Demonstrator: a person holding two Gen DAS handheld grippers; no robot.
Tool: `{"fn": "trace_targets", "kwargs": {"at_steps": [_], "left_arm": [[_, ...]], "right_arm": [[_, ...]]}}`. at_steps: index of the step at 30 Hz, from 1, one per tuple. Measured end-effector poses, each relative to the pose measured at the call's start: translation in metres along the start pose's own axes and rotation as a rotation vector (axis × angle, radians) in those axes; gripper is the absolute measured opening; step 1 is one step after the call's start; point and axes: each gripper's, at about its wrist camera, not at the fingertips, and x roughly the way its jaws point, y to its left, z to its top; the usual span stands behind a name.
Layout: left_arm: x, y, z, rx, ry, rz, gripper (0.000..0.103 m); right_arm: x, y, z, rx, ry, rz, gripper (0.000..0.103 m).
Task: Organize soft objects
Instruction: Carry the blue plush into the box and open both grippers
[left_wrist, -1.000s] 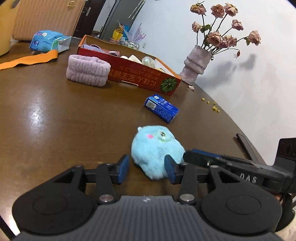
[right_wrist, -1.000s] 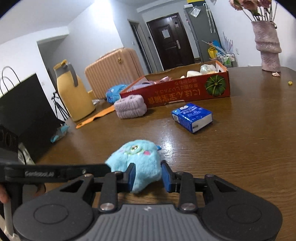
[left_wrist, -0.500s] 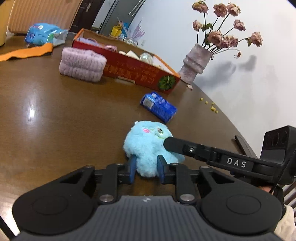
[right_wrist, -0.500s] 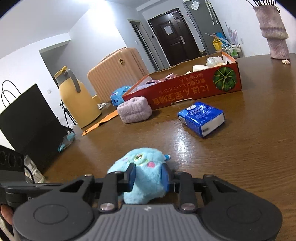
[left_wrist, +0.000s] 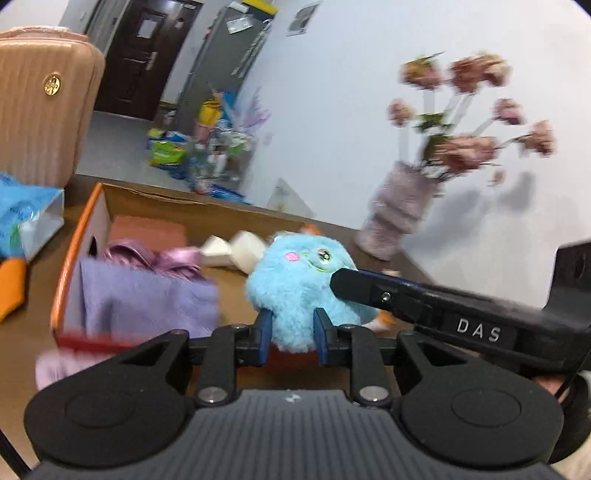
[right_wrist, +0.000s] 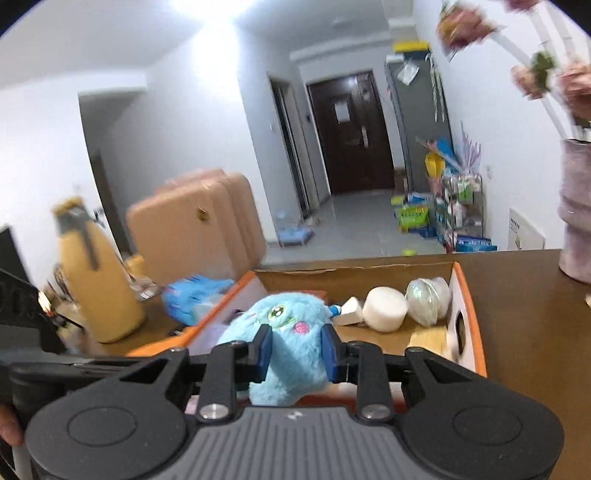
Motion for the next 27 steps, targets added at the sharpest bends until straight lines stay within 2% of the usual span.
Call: {"fn": "trace_targets", "kwargs": {"at_steps": [2,5,9,15,20,24,27], "left_arm": [[0.023,0.016,0.006,-0.010,0.041,0.034,0.024],[0.035,0.028,-0.002,0.016,0.092,0.061,0.026],[0.025,0.026,-0.007,0.122,0.054,0.082,0.030],[0.019,0.027,0.000,0.141,0.009,0.142,0.030],[-0.002,0.024,-0.001,0.140,-0.006,0.154,0.031],[-0.040,0.015,-0.006,0.157,-0.059,0.192,0.040],[-0.074,0.008,-0.014,0.170,-0.090,0.231,0.041]], "right_arm": [[0.035,-0.010,0.007,0.017,0.057,0.003,0.028],[0.073,-0.017,-0.006,0.033,0.131,0.007,0.027],[0.097,-0.015,-0.031,0.012,0.176,-0.005,0.029],[0.101,-0.016,-0.032,0.007,0.174,-0.014,0.030],[0.070,-0.012,-0.019,-0.004,0.120,-0.017,0.033],[0.022,-0.003,-0.007,-0.062,0.064,-0.045,0.042],[-0.018,0.002,-0.006,-0.094,0.033,-0.083,0.047]]}}
